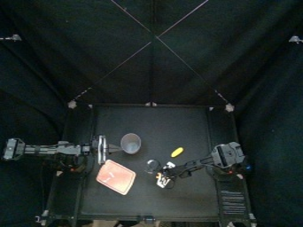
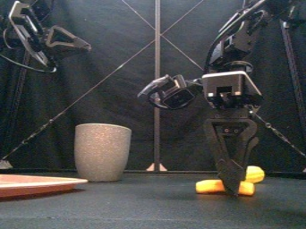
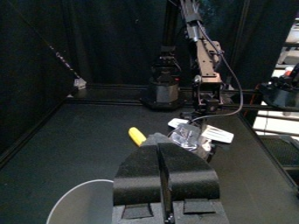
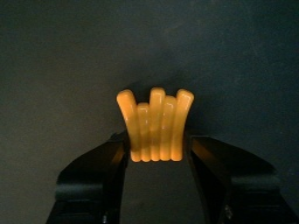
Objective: Pick the fries then place it in the grey bowl
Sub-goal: Place fries in the grey bowl
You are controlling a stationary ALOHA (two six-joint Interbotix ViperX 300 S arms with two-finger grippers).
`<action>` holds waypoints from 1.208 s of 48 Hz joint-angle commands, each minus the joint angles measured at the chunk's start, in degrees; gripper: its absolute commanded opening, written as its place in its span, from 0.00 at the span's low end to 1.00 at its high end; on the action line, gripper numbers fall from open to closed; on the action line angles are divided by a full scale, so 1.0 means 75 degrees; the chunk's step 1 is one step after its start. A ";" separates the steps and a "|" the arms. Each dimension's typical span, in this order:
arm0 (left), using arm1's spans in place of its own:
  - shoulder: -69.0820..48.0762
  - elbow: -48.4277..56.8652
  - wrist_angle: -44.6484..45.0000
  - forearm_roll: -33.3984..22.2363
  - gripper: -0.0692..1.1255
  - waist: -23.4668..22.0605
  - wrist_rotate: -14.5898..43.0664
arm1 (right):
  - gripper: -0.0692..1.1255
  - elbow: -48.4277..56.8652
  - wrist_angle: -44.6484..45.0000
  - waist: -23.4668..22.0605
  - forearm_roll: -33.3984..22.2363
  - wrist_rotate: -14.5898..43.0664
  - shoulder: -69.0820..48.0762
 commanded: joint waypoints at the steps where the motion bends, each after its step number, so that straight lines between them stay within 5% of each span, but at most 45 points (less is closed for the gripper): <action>1: 0.0012 -0.0141 -0.0070 0.0000 0.08 0.0023 0.0000 | 0.58 -0.0164 -0.0035 0.0000 -0.0070 0.0000 -0.0234; 11: 0.0012 -0.0152 -0.0070 0.0000 0.08 0.0023 0.0023 | 0.56 -0.0633 -0.0035 -0.0152 -0.0996 0.0023 -0.0797; 26: 0.0012 -0.0141 -0.0070 0.0023 0.08 0.0023 0.0047 | 0.56 -0.1746 -0.1008 -0.1758 -0.3000 -0.0023 -0.0926; 34: 0.0023 -0.0082 -0.0070 0.0000 0.08 0.0023 0.0047 | 0.55 -0.2309 -0.1207 -0.2367 -0.3129 -0.0047 -0.0410; 47: 0.0012 -0.0023 -0.0070 0.0000 0.08 0.0047 0.0035 | 0.57 -0.3410 -0.1148 -0.2508 -0.3539 -0.0070 0.0422; 58: 0.0012 0.0059 -0.0070 0.0000 0.08 0.0059 0.0012 | 0.74 -0.3844 -0.0973 -0.2461 -0.3797 -0.0082 0.0797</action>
